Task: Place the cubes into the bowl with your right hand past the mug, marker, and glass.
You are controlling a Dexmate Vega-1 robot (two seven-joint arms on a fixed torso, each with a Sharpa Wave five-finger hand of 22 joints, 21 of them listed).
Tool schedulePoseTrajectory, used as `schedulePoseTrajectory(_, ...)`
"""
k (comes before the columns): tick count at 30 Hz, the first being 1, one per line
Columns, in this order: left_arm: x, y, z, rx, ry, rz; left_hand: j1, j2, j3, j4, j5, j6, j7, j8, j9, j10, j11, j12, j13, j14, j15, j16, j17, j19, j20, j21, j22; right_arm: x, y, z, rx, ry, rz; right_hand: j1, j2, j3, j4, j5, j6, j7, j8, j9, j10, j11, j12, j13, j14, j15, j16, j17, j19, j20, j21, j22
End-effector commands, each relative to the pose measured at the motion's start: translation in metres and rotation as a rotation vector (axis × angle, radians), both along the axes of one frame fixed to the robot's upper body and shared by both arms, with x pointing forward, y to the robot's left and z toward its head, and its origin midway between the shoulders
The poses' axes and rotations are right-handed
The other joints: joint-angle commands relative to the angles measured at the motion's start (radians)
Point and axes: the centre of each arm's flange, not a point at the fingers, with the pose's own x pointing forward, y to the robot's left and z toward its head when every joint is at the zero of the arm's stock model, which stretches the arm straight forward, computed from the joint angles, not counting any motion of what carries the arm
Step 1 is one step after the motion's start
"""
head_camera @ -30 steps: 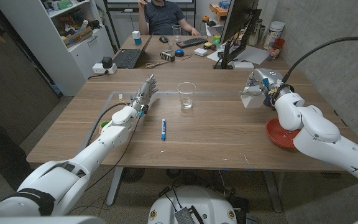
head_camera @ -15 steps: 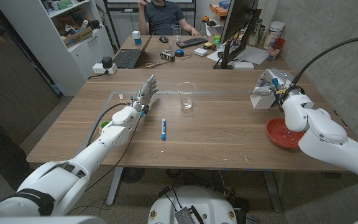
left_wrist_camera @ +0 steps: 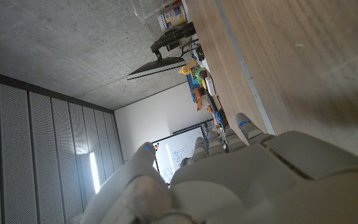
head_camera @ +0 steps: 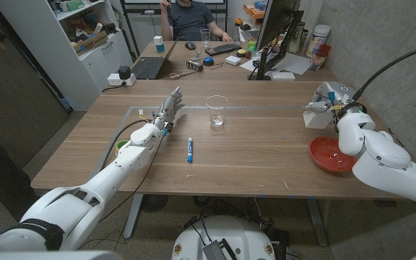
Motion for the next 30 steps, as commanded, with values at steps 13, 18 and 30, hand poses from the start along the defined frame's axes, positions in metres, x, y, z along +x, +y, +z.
schedulePoseTrajectory(13, 0.005, -0.004, 0.004, 0.008, -0.001, -0.013, -0.007, 0.002, -0.004, -0.002, 0.004, -0.001, 0.002, 0.006, 0.006, -0.008, 0.001, 0.005, 0.002, -0.009, 0.0, 0.005, 0.003, -0.002, 0.003, -0.003, 0.002, -0.017, -0.032, -0.018, 0.075, 0.03, -0.122, 0.325, 0.31, 0.0, 0.006, -0.008, 0.0, -0.006, -0.001, 0.005, 0.006, -0.001, 0.002, 0.006, 0.095, -0.088, 0.008, 0.003, 0.009, -0.1, 0.006, -0.001)
schedulePoseTrajectory(18, 0.006, -0.007, 0.006, 0.013, -0.004, -0.019, -0.007, 0.002, -0.005, -0.002, 0.004, -0.002, 0.002, 0.006, 0.006, -0.008, 0.001, 0.005, 0.002, -0.009, 0.0, 0.005, 0.003, -0.002, 0.003, -0.003, 0.002, -0.024, -0.036, -0.022, 0.083, 0.032, -0.154, 0.325, 0.31, -0.001, 0.008, -0.009, 0.001, -0.008, -0.002, 0.005, 0.007, -0.001, 0.002, 0.008, 0.095, -0.088, 0.008, 0.004, 0.009, -0.099, 0.007, -0.002)
schedulePoseTrajectory(30, 0.008, -0.011, 0.006, 0.016, -0.007, -0.034, -0.007, 0.002, -0.006, -0.002, 0.005, -0.002, 0.001, 0.006, 0.006, -0.008, 0.001, 0.005, 0.002, -0.009, 0.0, 0.005, 0.003, -0.002, 0.004, -0.004, 0.002, -0.041, -0.037, -0.031, 0.107, 0.033, -0.167, 0.327, 0.309, -0.002, 0.009, -0.011, 0.003, -0.009, -0.003, 0.006, 0.007, -0.004, 0.001, 0.011, 0.093, -0.088, 0.006, 0.005, 0.008, -0.1, 0.01, -0.001)
